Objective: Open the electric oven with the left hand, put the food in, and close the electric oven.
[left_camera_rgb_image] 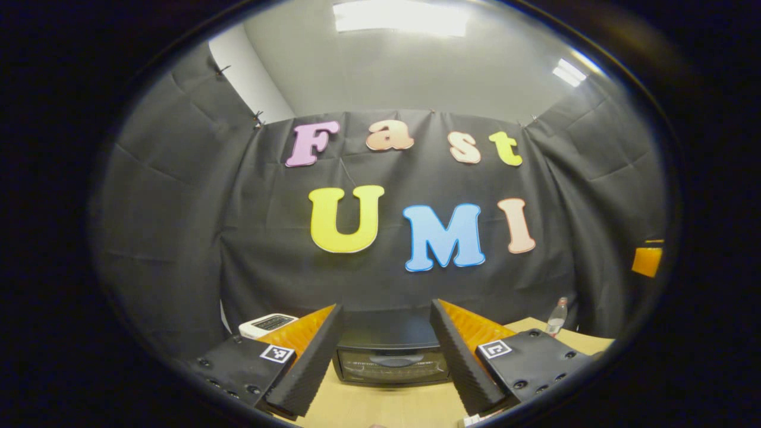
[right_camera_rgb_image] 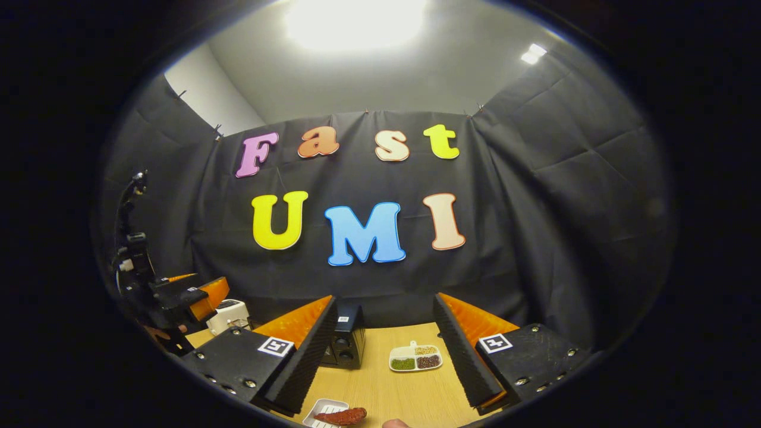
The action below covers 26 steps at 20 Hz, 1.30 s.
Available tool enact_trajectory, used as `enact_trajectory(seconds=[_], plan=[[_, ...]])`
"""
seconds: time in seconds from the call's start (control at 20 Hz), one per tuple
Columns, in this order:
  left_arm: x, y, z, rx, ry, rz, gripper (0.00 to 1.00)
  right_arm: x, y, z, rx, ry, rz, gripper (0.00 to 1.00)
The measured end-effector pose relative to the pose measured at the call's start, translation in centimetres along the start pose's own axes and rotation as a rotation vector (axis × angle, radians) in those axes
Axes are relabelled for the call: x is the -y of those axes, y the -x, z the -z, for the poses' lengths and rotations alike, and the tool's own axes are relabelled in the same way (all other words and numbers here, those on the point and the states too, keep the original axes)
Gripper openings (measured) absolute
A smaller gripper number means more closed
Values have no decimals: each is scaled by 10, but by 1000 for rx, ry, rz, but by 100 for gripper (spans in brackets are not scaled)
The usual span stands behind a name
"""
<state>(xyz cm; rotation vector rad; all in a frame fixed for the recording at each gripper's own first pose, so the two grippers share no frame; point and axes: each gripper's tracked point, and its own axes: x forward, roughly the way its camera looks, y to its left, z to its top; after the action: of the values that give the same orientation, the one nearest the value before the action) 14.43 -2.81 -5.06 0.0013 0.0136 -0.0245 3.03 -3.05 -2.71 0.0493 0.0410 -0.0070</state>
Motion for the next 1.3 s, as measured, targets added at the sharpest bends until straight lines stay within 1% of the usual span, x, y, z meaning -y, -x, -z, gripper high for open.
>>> enact_trajectory(seconds=[0.25, 0.5, 0.6, 0.7, 0.75, 0.8, 0.85, 0.9, 1.1, 1.15, 1.2, 1.25, 1.3], plan=[[4, -52, 46, -62, 26, 51, 97, -9, -13, -4, 22, 5, 59, 97], [18, -103, 95, -113, 4, 99, 97, -4, -25, 1, 2, 18, 137, 97], [21, -120, 117, -137, -18, 108, 97, -1, -27, 1, -4, 17, 168, 97], [26, -133, 140, -170, -14, 117, 97, 4, -26, 0, -4, 39, 201, 97], [28, -140, 151, -190, -6, 122, 100, 6, -25, 2, -8, 50, 215, 97], [28, -145, 161, -206, -4, 123, 96, 6, -25, 3, -14, 56, 226, 97], [29, -151, 171, -220, -4, 123, 97, 7, -25, 4, -22, 60, 237, 97], [29, -155, 180, -231, -8, 123, 100, 7, -26, 6, -29, 64, 244, 97], [30, -169, 211, -264, -40, 123, 100, 4, -28, 9, -51, 84, 250, 97], [30, -170, 218, -275, -43, 124, 97, 3, -28, 9, -53, 88, 249, 97], [30, -171, 225, -286, -46, 124, 100, 2, -29, 9, -54, 91, 247, 97], [29, -170, 230, -300, -48, 120, 100, 1, -28, 10, -55, 94, 245, 97], [29, -172, 225, -265, -45, 117, 100, 1, -28, 9, -56, 99, 243, 97]])
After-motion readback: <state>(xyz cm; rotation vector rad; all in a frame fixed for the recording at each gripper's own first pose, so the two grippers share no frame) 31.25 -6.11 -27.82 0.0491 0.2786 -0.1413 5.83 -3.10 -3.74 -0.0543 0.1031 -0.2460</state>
